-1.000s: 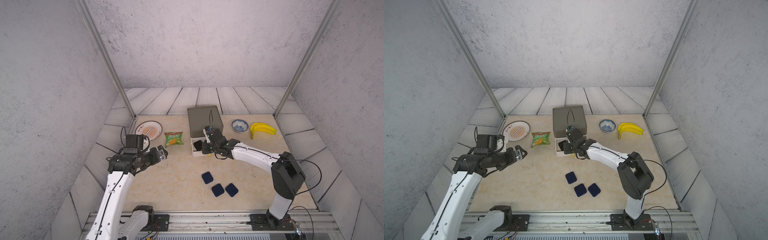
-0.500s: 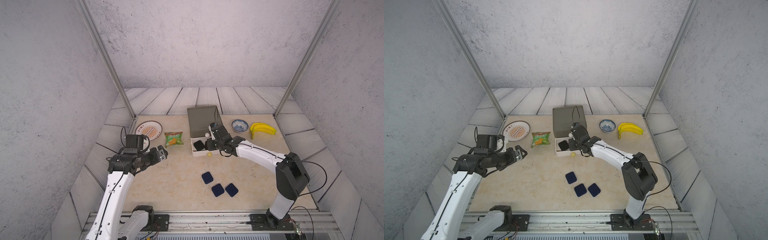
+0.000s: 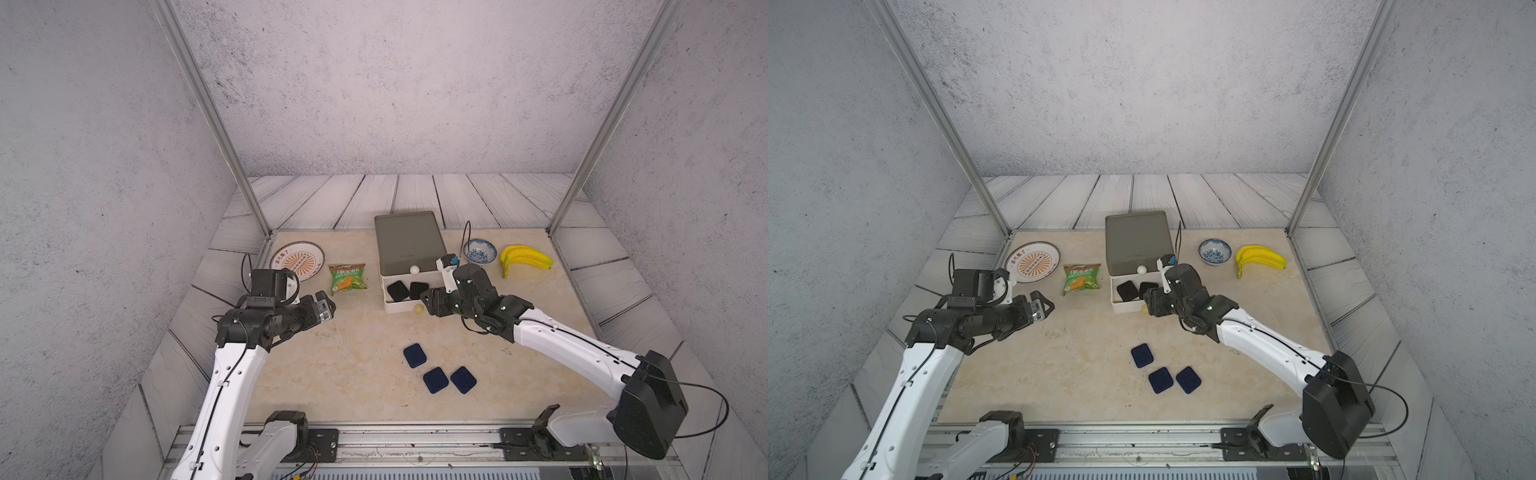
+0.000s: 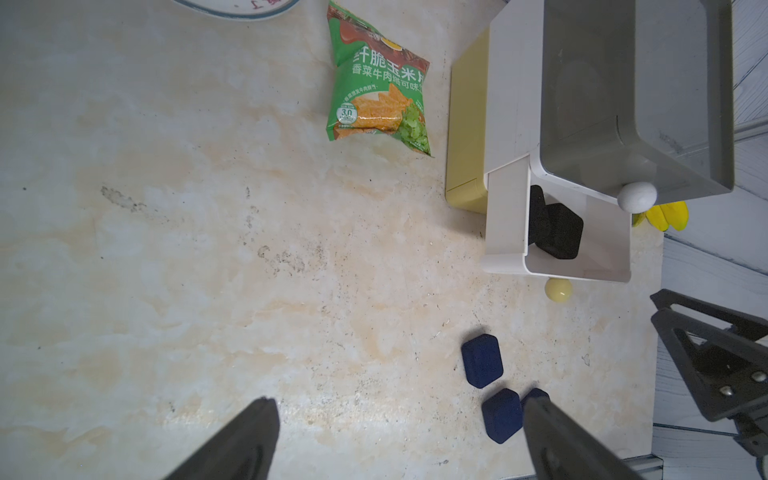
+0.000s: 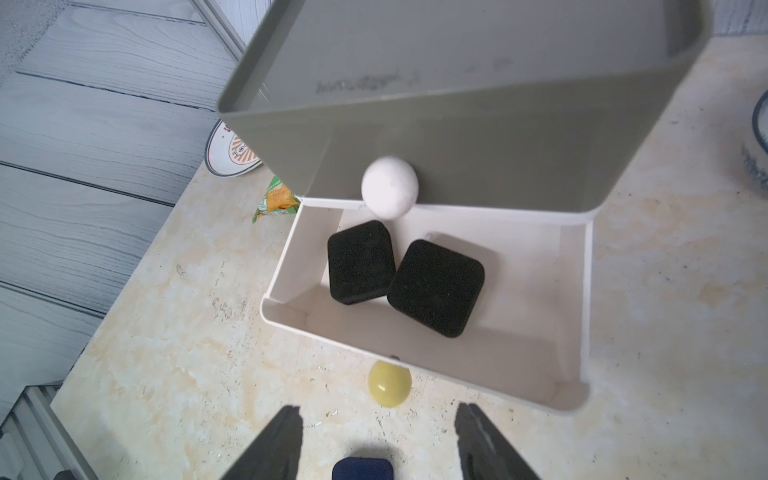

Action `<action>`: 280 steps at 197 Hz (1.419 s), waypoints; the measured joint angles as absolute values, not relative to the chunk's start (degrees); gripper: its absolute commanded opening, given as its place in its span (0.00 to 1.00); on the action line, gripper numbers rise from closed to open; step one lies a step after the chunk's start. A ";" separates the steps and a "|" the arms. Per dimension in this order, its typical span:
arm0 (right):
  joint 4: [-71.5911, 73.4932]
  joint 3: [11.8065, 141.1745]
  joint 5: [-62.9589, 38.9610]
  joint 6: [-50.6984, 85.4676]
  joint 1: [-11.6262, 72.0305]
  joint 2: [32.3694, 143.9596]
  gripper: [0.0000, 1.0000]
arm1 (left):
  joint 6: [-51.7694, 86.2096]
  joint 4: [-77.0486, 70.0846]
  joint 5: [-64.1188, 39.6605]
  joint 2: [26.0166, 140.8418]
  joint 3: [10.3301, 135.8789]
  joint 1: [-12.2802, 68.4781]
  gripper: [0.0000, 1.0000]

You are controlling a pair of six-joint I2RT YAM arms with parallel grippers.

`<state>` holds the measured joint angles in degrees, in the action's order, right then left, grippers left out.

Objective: Place the brooch boxes into the drawer by color
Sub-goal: Adjust the brooch box in the drawer, then close the drawer in the storage box.

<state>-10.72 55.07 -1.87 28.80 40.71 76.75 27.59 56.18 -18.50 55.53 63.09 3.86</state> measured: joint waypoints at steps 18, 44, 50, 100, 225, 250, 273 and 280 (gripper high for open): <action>-8.38 49.56 -3.14 32.12 40.71 76.03 0.64 | 27.05 56.18 -18.46 55.55 63.09 3.86 0.98; -5.78 46.04 -4.47 36.14 40.71 77.91 0.64 | 26.81 56.16 -18.44 55.53 63.09 3.86 0.98; -4.97 46.04 -4.60 36.91 40.71 78.61 0.64 | 26.79 56.16 -18.44 55.53 63.09 3.86 0.98; 2.92 48.77 -5.89 40.53 40.69 86.24 0.62 | 26.61 56.38 -18.24 55.53 63.09 3.86 0.98; 7.07 57.39 -3.92 40.80 40.49 97.60 0.10 | 25.91 55.75 -18.26 57.12 62.89 3.86 0.98; 8.14 59.86 -3.49 40.29 39.75 100.18 0.14 | 25.91 54.96 -18.26 57.54 62.43 3.86 0.98; 8.01 60.82 -2.44 40.36 39.66 100.90 0.29 | 25.85 54.61 -18.24 57.84 62.06 3.86 0.98; 7.77 61.14 -2.15 40.38 39.68 101.03 0.38 | 25.82 54.57 -18.24 57.91 61.91 3.86 0.98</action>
